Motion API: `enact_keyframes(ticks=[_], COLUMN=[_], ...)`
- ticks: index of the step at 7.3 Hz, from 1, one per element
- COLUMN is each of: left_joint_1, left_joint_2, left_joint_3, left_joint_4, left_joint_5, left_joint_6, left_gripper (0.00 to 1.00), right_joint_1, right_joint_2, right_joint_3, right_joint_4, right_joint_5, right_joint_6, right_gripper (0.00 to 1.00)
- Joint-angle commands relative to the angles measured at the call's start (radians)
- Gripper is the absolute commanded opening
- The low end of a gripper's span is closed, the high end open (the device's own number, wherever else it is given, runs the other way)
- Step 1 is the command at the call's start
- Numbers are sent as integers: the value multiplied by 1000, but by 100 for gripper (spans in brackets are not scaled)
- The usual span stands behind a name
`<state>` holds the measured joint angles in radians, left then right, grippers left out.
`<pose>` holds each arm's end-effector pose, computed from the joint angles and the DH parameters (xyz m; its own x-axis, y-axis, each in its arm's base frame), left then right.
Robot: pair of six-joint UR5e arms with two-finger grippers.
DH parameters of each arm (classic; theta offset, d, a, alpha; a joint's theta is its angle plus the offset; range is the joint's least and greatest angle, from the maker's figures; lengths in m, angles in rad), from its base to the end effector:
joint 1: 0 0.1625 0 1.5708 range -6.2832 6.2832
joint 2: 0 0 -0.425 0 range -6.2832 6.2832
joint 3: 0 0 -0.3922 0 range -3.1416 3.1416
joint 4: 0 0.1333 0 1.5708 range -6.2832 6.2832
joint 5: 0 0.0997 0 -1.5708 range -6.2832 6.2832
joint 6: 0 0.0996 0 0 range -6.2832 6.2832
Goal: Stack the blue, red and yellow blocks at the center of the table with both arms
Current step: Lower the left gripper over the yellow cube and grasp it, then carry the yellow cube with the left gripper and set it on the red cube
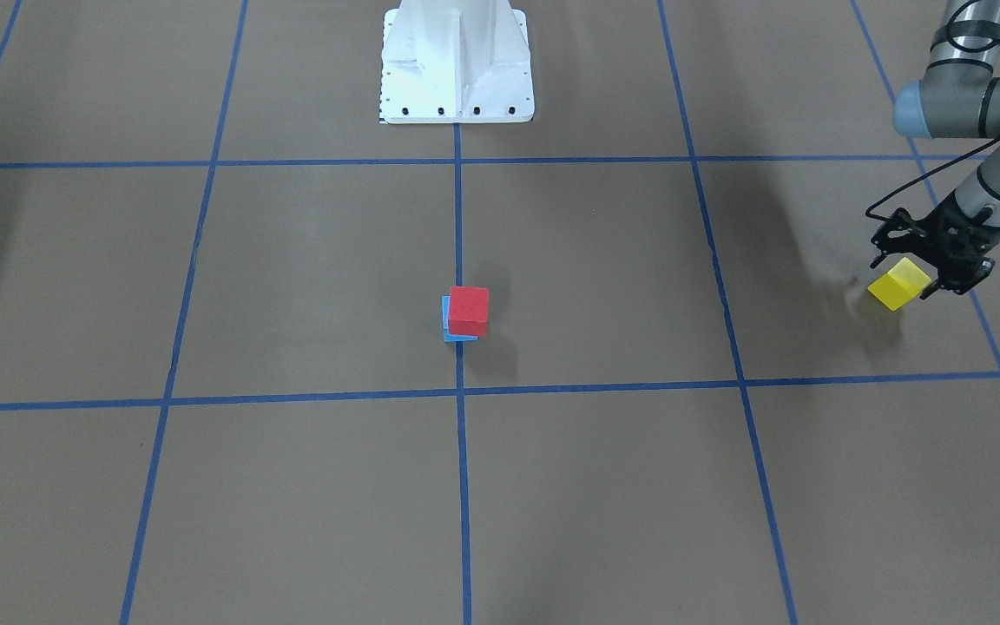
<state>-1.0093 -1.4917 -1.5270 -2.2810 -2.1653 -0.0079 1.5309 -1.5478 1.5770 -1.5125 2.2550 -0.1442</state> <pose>0.1923 -0.4513 0.6477 0.5395 0.6982 -0.4706 -0.4390 0.7102 0.5504 0.0500 -0.5103 0.6441 0.7584 -0.2282 0.6105 0.1503 0.9727 0.1770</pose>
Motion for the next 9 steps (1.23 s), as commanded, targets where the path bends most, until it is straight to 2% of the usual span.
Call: enact_keyframes(ticks=[1,2,3,4,5,6,8,9], left_joint_1=[8,6,3,1,1,1,33,107], left_joint_2=[-1,-2,-18,-54,-134,-248,-475,-571], left_joint_3=[-4,-53,-120,-209,-279,-304,-306,-306], left_joint_4=[-6,9,73,192,333,463,656,717], left_joint_5=[-1,-33,-101,-102,-97,-93,-87,-6], left_joint_6=[-1,-7,-83,-175,-264,-341,-516,-656], left_gripper=[9,0,0,0,0,0,0,0], right_joint_1=[0,0,0,0,0,0,0,0], right_joint_2=[1,2,0,0,0,-2,-6,-6], right_joint_3=[0,1,2,2,2,0,2,2], right_joint_4=[0,0,0,0,0,0,0,0], right_joint_5=[0,0,0,2,0,2,3,3], right_joint_6=[0,0,0,0,0,0,2,2], right_gripper=[100,100,100,100,100,100,100,100])
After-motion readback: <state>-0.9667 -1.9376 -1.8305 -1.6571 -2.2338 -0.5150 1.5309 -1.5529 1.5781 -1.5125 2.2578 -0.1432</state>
